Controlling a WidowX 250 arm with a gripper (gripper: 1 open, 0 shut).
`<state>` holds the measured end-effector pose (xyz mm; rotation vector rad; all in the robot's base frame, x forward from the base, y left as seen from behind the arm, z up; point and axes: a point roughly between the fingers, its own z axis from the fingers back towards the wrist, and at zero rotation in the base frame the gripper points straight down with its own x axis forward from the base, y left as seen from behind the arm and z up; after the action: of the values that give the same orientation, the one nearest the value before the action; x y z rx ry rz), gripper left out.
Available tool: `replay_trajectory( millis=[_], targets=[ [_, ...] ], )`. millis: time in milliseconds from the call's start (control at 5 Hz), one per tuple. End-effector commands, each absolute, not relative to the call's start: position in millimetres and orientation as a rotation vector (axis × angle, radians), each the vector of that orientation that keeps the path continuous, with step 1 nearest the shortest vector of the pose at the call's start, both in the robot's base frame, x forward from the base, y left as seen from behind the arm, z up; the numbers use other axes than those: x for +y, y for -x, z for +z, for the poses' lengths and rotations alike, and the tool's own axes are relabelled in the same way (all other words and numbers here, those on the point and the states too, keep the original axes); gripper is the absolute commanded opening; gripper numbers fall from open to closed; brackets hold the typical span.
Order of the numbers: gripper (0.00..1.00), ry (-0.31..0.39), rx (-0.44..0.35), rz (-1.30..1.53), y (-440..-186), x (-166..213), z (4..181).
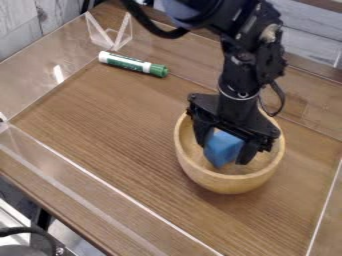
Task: Remove the blue block from inside the brown bowl and put it on the table
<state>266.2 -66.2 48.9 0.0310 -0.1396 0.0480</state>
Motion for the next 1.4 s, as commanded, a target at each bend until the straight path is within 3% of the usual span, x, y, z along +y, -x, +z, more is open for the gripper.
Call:
replay_trajectory(
  millis=[0,200,400,1200],
  targets=[
    [1.00,-0.023,-0.156,0.055,-268.9,-67.9,49.9],
    [1.00,-0.024,-0.149,0.063,-266.9,-68.4,48.6],
    [0.00,-0.022,-0.150,0.072,-267.8,-67.0,46.4],
    [0.00,-0.035,-0.122,0.075,-263.4,-60.9,63.2]
  ],
)
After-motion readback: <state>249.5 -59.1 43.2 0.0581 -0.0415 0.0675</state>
